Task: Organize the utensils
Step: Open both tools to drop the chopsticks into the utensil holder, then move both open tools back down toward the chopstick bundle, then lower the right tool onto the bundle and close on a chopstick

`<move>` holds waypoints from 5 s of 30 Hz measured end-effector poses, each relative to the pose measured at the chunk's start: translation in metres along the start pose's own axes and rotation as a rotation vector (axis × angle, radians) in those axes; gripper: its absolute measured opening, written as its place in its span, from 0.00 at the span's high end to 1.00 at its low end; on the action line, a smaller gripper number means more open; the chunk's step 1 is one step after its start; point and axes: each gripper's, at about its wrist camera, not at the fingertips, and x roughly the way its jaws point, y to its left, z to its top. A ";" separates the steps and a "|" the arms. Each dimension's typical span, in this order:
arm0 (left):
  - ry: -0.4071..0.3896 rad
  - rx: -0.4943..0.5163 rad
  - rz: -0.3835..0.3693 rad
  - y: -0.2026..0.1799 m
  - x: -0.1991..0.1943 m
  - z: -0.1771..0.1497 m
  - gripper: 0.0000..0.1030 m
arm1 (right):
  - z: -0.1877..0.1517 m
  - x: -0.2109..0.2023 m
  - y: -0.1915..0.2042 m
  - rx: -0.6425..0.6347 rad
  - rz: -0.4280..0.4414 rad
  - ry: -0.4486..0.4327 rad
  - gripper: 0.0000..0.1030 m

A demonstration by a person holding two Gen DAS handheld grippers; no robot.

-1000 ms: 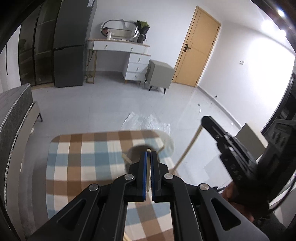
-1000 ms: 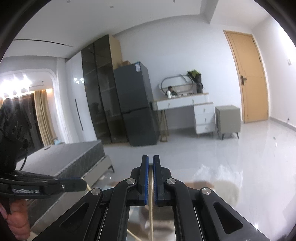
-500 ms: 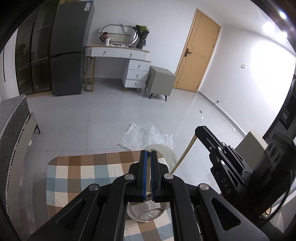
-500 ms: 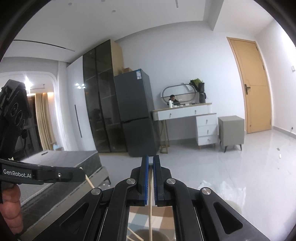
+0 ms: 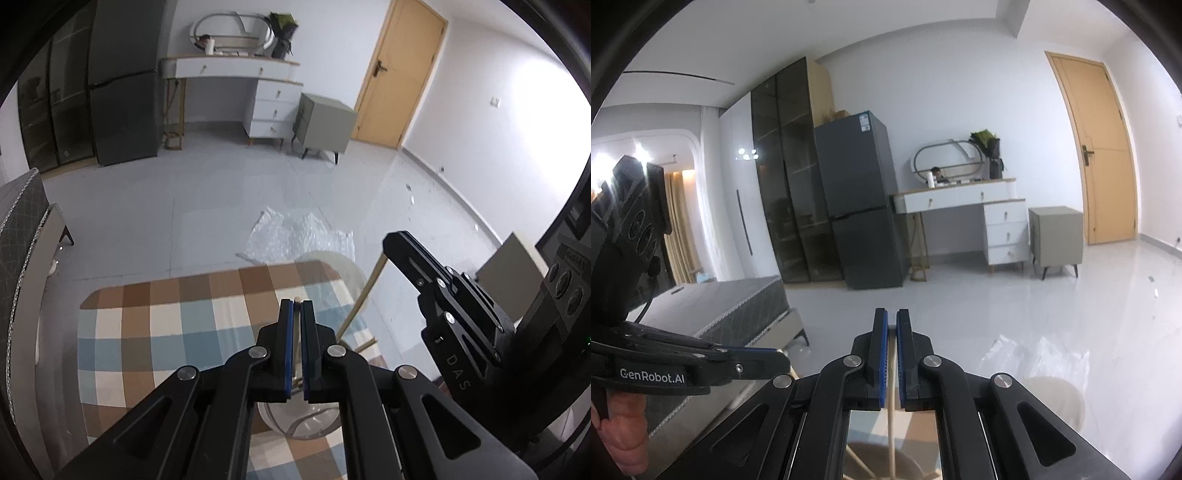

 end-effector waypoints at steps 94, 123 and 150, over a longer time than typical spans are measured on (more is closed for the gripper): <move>0.096 -0.552 0.358 0.144 -0.039 -0.263 0.17 | -0.219 -0.003 0.133 -0.136 0.142 0.852 0.66; 0.167 -0.617 0.296 0.158 -0.032 -0.270 0.17 | -0.237 0.049 0.126 -0.053 0.176 0.935 0.94; 0.384 -0.321 0.321 0.087 0.040 -0.280 0.17 | -0.176 -0.043 0.032 0.325 0.117 0.533 0.95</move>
